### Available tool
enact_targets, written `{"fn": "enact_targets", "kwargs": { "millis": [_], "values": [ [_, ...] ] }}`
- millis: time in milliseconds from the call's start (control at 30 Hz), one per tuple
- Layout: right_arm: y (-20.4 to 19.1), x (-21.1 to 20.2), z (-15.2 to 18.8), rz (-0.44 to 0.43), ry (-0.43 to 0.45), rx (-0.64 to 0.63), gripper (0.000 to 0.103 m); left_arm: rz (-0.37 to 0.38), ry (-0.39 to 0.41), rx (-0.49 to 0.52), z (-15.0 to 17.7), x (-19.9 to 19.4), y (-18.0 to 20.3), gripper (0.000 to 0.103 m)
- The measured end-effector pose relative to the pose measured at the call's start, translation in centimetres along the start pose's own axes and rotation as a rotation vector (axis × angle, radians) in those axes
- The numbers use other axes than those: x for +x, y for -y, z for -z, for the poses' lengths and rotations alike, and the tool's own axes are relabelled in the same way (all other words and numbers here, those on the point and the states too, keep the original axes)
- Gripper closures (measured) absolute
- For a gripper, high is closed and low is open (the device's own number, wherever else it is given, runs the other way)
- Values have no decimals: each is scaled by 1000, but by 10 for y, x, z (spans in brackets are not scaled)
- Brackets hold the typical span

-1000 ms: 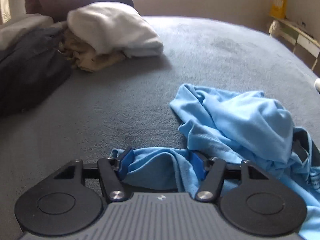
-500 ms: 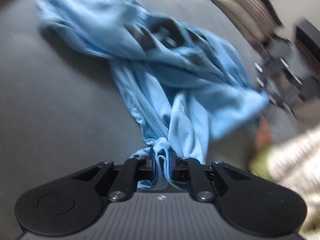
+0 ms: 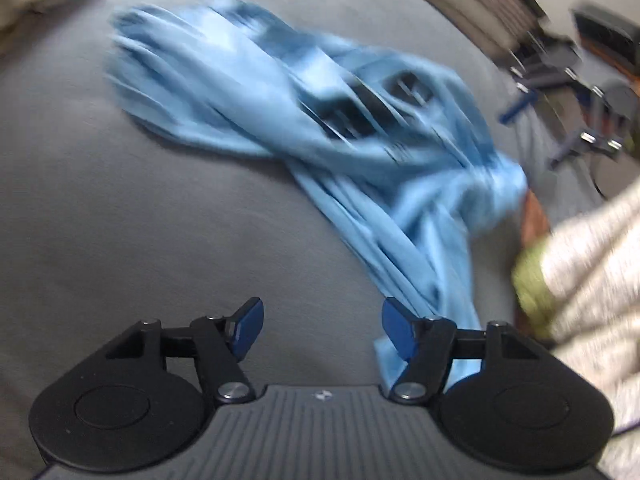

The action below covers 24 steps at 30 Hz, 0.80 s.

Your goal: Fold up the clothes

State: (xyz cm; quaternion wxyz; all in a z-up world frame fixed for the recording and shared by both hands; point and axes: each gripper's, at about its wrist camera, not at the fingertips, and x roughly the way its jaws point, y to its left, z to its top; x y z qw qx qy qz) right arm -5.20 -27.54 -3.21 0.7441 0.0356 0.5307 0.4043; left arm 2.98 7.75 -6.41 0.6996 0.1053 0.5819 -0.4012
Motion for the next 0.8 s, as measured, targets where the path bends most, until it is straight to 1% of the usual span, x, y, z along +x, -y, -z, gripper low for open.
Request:
{"fn": "enact_targets", "kwargs": {
  "millis": [33, 67, 100, 133, 167, 233, 267, 300, 333, 367, 400, 433, 467, 533, 600, 633, 733, 800],
  "values": [
    [7, -13, 0, 4, 78, 52, 26, -23, 49, -33, -6, -7, -9, 35],
    [15, -23, 2, 26, 155, 106, 20, -49, 95, -61, -13, -12, -16, 35],
    [23, -29, 4, 58, 228, 160, 19, -84, 136, -80, -21, -9, -18, 33],
    [31, -27, 6, 92, 257, 212, 18, -118, 177, -99, -29, -6, -21, 33],
    [38, -19, 9, 128, 253, 261, 18, -152, 215, -114, -37, -2, -22, 33],
    [52, -2, 14, 201, 246, 360, 18, -212, 260, -140, -54, 13, -21, 33],
    [59, 6, 16, 238, 243, 409, 20, -245, 269, -154, -62, 23, -19, 33],
    [66, 14, 19, 274, 239, 459, 31, -283, 258, -167, -69, 35, -16, 34],
    [73, 22, 21, 310, 234, 508, 41, -319, 246, -179, -75, 48, -11, 39],
    [77, 29, 22, 320, 240, 536, 56, -349, 240, -183, -80, 59, -6, 44],
    [76, 32, 22, 315, 255, 532, 72, -370, 247, -172, -82, 65, -1, 51],
    [72, 33, 18, 324, 261, 504, 86, -385, 254, -152, -84, 68, 5, 62],
    [67, 34, 11, 340, 261, 468, 96, -396, 248, -133, -85, 68, 9, 68],
    [58, 35, -5, 384, 264, 382, 97, -422, 231, -114, -84, 67, 13, 86],
    [54, 26, -26, 449, 315, 294, 98, -445, 217, -104, -82, 65, 15, 93],
    [52, 20, -36, 481, 345, 252, 98, -448, 213, -108, -80, 62, 15, 95],
    [44, -2, -60, 559, 427, 120, 98, -437, 185, -126, -69, 57, 17, 97],
    [41, -6, -63, 547, 417, 59, 98, -425, 154, -138, -60, 56, 17, 97]
  ]
}}
